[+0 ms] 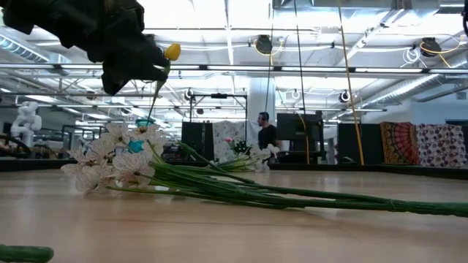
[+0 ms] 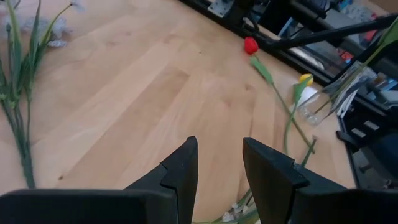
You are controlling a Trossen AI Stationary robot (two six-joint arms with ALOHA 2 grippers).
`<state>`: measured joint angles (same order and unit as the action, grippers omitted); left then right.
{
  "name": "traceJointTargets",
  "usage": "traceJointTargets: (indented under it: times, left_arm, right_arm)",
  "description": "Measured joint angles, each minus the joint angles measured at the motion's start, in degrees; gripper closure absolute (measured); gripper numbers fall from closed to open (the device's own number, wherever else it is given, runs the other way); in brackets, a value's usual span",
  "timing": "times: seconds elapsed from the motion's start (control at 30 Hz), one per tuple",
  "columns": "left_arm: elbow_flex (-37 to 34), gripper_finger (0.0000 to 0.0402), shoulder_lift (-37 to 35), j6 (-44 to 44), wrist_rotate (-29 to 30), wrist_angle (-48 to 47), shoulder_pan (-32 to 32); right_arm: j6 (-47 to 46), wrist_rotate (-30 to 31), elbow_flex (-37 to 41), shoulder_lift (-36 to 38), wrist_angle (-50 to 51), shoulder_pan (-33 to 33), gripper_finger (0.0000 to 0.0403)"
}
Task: Sort flowers into vase by color
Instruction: Put the top orange flowers into the transparent vase
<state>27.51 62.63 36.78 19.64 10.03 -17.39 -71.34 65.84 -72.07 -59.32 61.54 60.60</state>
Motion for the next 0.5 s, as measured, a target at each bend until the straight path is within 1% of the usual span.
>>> traceJointTargets:
  times: [0.2,0.37,0.5]
  left_arm:
    - [0.0,0.027,0.0,0.25,0.2,2.95,0.0]
    - [0.0,0.027,0.0,0.28,0.29,3.39,0.0]
    - [0.0,0.027,0.0,0.28,0.35,3.4,0.0]
  right_arm:
    - [0.75,0.62,0.0,-0.62,-1.9,7.06,0.0402]
    - [8.41,3.43,0.0,-2.62,-9.88,11.3,0.0402]
    - [13.78,4.22,-0.02,-5.61,-16.03,13.55,0.0402]
